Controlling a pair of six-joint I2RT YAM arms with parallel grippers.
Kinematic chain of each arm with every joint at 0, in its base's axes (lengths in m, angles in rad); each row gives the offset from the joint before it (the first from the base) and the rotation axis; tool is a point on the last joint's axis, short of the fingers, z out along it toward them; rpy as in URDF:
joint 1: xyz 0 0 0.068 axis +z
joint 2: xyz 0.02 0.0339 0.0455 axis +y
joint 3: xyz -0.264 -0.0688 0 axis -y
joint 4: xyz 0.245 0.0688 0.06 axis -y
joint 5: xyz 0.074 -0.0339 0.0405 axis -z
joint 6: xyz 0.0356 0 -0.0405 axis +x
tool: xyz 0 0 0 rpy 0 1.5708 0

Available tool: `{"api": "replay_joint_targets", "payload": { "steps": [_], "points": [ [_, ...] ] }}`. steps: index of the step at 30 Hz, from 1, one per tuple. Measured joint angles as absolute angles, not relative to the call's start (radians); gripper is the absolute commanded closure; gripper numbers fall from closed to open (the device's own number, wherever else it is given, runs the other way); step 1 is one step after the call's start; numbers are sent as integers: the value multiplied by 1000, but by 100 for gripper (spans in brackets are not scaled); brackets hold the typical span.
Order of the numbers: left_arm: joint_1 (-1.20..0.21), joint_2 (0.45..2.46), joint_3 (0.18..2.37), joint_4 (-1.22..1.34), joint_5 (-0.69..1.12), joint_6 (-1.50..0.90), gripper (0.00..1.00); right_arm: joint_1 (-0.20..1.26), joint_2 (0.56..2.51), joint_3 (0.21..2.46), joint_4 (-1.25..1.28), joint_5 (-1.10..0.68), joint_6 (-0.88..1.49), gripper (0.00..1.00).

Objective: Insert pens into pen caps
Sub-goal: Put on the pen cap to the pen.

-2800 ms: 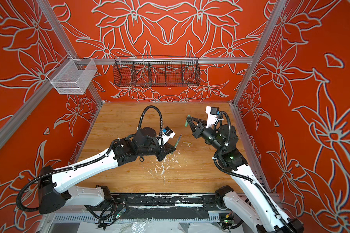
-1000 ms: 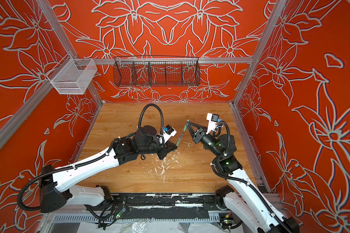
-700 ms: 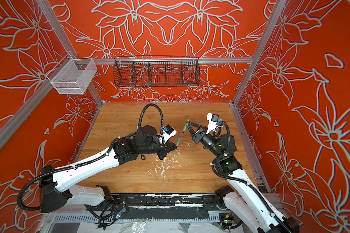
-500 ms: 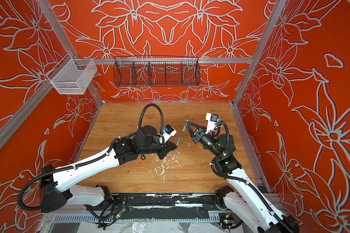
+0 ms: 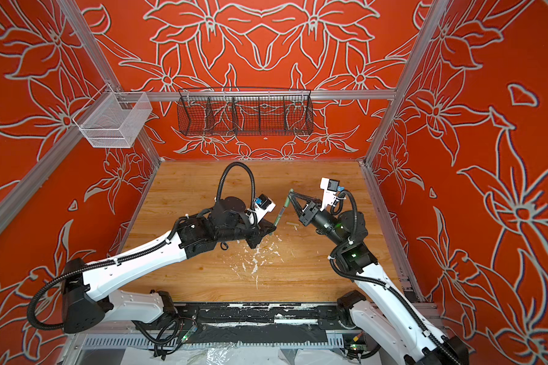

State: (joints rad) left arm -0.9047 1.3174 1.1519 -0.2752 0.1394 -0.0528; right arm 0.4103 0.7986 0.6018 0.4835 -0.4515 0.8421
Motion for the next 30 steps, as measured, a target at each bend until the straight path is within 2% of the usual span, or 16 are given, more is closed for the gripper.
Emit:
{"api": "replay_joint_targets", "payload": {
  "steps": [30],
  "points": [
    [-905, 1295, 1182, -278, 107, -70, 100, 479, 846, 619, 530, -402, 784, 100]
  ]
}}
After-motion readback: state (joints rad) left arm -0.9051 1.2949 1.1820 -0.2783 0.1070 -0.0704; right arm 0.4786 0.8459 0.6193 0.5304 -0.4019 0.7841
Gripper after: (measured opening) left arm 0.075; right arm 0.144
